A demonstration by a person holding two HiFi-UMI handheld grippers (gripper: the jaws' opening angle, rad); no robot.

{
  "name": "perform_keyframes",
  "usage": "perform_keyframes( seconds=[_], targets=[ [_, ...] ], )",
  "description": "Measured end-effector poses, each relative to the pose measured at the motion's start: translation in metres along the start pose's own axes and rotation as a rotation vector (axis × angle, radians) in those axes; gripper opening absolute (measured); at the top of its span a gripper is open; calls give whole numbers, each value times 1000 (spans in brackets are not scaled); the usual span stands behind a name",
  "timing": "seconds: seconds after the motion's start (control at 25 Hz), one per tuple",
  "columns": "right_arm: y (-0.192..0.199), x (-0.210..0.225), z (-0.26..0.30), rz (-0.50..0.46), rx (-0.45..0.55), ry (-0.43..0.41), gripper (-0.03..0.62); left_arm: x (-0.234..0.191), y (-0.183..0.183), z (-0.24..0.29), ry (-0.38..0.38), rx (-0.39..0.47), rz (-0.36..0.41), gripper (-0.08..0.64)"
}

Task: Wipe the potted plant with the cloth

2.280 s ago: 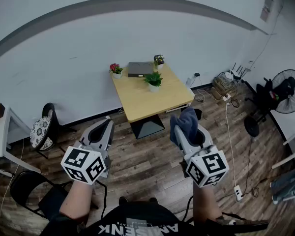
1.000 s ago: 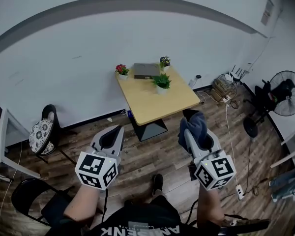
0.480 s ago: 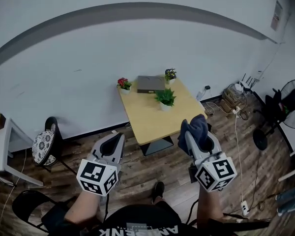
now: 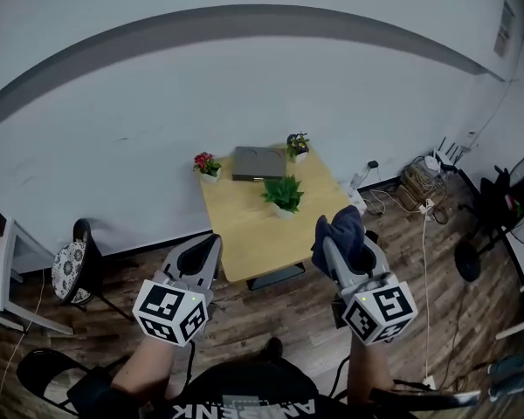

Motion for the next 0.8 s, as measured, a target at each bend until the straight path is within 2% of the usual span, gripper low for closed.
perform_keyframes(
  seconds=[0.2,0.4,0.6,0.8],
  targets=[
    [14,41,22,6,-14,-34,127,6,-8,49,-14,0,-15,3],
    [24,84,38,17,-7,-60,127,16,-10,97,-28,-31,30,2],
    [33,111,53,22,-4,-66,127,11,-6,133,-27,-71,38,3],
    [42,126,73,25,-33,-38,127,-6,-5,171,26,-103,55,3]
  ],
)
Point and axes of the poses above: the fingertips, and each gripper's own axes: z forward along the fingers, x to its right, y out of its underside, the point moved 7 cm from there along -z, backward along the fingers, and after that the axes turned 13 degrees about -z, right-handed, at the moved point
